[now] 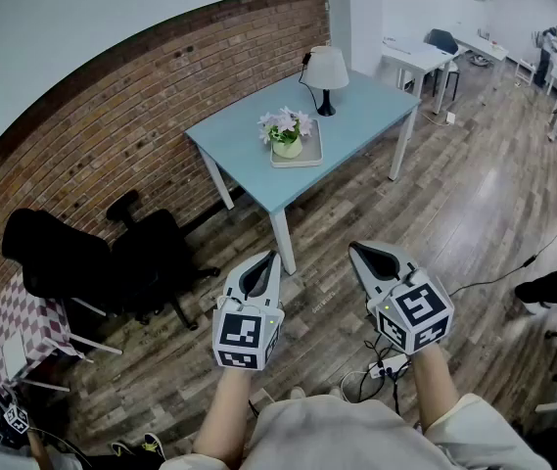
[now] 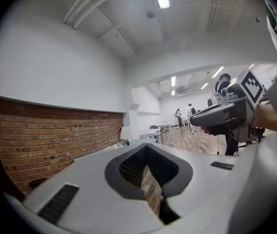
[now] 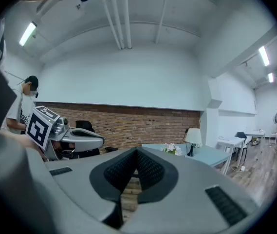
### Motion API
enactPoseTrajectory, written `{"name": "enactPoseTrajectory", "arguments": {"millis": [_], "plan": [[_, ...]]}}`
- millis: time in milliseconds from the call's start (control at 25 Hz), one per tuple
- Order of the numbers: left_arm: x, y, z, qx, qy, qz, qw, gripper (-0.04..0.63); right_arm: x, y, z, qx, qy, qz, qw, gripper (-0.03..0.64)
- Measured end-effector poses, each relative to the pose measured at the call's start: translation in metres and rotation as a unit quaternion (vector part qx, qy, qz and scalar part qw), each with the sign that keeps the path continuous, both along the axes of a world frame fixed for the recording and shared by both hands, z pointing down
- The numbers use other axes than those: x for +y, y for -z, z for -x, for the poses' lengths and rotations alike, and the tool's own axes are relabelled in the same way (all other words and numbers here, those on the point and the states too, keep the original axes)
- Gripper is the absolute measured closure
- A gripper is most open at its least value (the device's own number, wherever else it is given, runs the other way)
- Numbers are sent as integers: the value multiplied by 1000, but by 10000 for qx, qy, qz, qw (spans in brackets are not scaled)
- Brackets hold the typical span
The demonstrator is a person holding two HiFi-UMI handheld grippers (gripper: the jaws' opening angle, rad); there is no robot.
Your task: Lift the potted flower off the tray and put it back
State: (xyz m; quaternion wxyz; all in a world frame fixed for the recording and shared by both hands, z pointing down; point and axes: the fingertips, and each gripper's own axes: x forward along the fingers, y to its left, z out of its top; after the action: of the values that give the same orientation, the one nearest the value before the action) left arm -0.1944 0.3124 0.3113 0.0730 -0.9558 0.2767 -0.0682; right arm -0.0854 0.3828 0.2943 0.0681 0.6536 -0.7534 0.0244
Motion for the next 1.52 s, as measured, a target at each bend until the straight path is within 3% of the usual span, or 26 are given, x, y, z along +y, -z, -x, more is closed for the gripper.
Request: {"name": "enactPoseTrajectory", "arguments": {"millis": [240,400,760,1160,1520], "plan": [[-2,5,-13,-31,30,-95,9999,571,-3,3,-13,41,96,-16,9999,601],[3,1,-20,-73,118,-170,9998,571,2,4,-24,-374,251,-238,9987,600],[-19,-8,-35,-99,136,-143,9998,571,-22,-6,-54,-531,54,-260,9982,598],[-130,-25,-47,-101,240,-18,9997,571,-120,-21,-73,-560,11,-249,9981,598],[-242,-17,-79,-212,5,15,9998,571,-237,-15,-86,-624,87,-189,9978,598]]}}
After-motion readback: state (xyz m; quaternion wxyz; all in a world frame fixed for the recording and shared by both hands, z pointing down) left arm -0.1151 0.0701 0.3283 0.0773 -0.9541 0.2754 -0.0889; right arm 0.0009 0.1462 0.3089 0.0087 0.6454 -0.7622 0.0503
